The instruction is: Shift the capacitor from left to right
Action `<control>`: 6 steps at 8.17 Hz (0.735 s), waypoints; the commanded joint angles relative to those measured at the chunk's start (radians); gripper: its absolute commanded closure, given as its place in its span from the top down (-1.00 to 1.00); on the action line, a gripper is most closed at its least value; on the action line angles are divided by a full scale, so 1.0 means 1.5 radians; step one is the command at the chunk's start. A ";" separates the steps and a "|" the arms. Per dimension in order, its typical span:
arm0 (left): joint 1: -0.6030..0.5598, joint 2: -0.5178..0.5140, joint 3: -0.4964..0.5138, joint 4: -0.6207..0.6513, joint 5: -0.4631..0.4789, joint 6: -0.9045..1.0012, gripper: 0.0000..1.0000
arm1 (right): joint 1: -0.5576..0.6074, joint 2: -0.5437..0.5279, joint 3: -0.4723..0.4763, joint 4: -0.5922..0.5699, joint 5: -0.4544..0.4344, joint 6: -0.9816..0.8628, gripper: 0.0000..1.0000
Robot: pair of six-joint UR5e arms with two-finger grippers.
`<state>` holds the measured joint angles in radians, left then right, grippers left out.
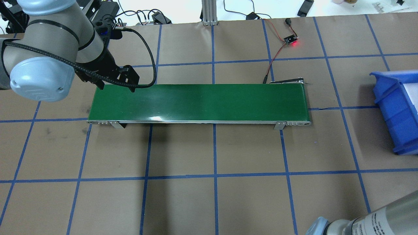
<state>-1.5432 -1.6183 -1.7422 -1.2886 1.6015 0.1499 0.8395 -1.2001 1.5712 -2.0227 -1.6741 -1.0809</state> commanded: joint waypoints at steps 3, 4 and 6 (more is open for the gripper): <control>0.000 0.000 0.000 -0.001 0.000 0.000 1.00 | -0.023 0.048 0.080 -0.095 0.017 -0.017 -0.03; 0.000 0.000 0.000 0.000 0.000 0.000 1.00 | -0.024 0.041 0.079 -0.091 0.014 -0.020 0.99; 0.000 0.000 0.000 0.000 0.000 -0.001 1.00 | -0.022 -0.021 0.071 -0.062 0.015 -0.015 1.00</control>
<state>-1.5432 -1.6184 -1.7426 -1.2889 1.6015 0.1503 0.8045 -1.1525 1.6843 -2.1573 -1.6539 -1.1097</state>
